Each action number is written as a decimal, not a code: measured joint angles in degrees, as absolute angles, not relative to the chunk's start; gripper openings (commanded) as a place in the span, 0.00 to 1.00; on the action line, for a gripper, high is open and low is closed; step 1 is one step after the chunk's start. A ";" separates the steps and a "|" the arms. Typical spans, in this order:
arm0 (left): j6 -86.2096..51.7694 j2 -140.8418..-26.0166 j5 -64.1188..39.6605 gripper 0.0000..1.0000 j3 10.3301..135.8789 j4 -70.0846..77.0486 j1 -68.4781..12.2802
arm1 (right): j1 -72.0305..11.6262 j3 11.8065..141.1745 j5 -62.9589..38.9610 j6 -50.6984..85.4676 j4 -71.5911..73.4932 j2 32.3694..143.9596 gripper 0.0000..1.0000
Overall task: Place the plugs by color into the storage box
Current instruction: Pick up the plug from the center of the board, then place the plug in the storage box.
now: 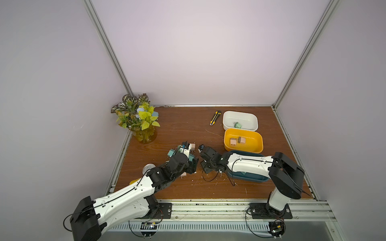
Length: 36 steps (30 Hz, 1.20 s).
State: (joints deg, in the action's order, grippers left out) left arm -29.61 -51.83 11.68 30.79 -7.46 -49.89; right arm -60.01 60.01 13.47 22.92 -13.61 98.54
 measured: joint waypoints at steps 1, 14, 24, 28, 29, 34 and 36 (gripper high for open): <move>-29.61 -51.83 11.68 0.69 30.79 -7.42 -49.87 | -60.01 60.18 13.47 22.92 -13.61 98.24 0.42; -29.65 -50.15 11.86 0.69 30.79 -6.98 -49.87 | -60.01 60.31 13.61 22.90 -14.55 91.29 0.39; -30.22 -48.10 11.77 0.69 28.53 -4.45 -49.87 | -59.99 60.16 15.55 23.73 -15.07 86.08 0.38; -30.39 -48.01 11.66 0.68 28.53 -4.47 -49.87 | -59.99 60.10 16.75 24.25 -14.98 85.36 0.38; -30.52 -47.81 11.64 0.68 28.53 -4.47 -49.87 | -59.99 60.05 16.99 24.38 -15.00 85.36 0.38; -31.40 -45.10 11.62 0.68 27.14 -3.09 -49.87 | -59.81 58.43 19.09 25.63 -15.03 84.82 0.37; -31.46 -44.51 11.14 0.68 26.26 -1.58 -49.84 | -59.51 57.21 19.81 26.46 -15.16 84.01 0.36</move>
